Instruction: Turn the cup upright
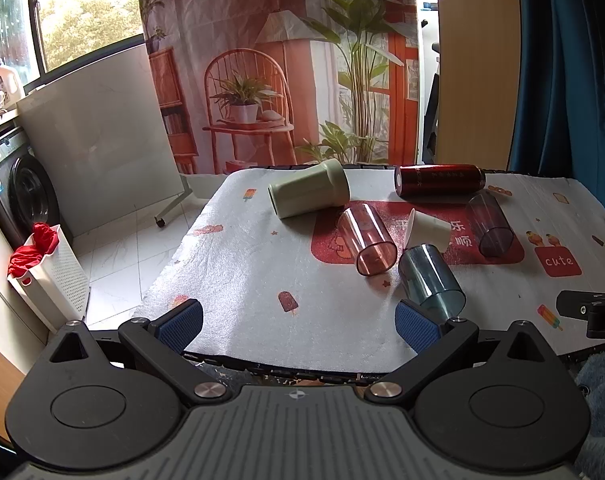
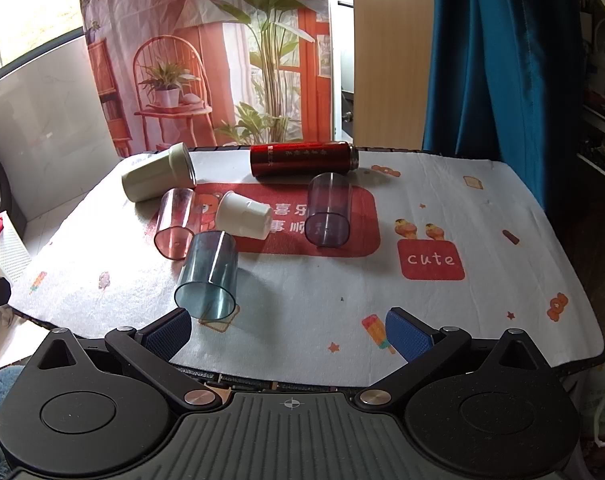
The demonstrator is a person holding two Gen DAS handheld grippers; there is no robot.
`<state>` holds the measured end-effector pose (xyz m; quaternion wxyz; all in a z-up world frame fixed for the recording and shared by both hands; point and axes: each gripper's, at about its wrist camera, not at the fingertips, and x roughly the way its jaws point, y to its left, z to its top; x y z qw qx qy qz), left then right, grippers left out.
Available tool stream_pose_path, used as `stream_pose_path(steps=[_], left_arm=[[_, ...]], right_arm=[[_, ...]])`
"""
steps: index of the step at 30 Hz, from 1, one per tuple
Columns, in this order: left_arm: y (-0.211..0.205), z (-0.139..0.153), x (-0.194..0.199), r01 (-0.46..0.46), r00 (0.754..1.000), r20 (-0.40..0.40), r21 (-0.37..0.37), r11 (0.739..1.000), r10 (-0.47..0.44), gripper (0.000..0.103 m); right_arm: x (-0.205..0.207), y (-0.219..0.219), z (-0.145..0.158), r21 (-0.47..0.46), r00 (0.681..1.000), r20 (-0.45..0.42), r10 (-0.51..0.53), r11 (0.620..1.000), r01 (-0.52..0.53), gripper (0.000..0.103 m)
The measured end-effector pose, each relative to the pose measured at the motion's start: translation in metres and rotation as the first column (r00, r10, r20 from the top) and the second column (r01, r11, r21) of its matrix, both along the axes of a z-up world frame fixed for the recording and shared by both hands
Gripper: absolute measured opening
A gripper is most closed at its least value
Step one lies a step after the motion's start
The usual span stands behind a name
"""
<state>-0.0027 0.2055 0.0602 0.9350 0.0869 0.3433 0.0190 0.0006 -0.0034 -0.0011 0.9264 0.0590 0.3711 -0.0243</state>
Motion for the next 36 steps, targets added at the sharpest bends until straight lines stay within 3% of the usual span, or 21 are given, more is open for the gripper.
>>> stream_pose_path(steps=[36], left_arm=[[-0.0016, -0.0012, -0.0015, 0.002, 1.000, -0.006, -0.003, 1.000, -0.002, 0.103]], right_arm=[[-0.0001, -0.0006, -0.0007, 0.001, 1.000, -0.003, 0.000, 1.000, 0.000, 0.103]])
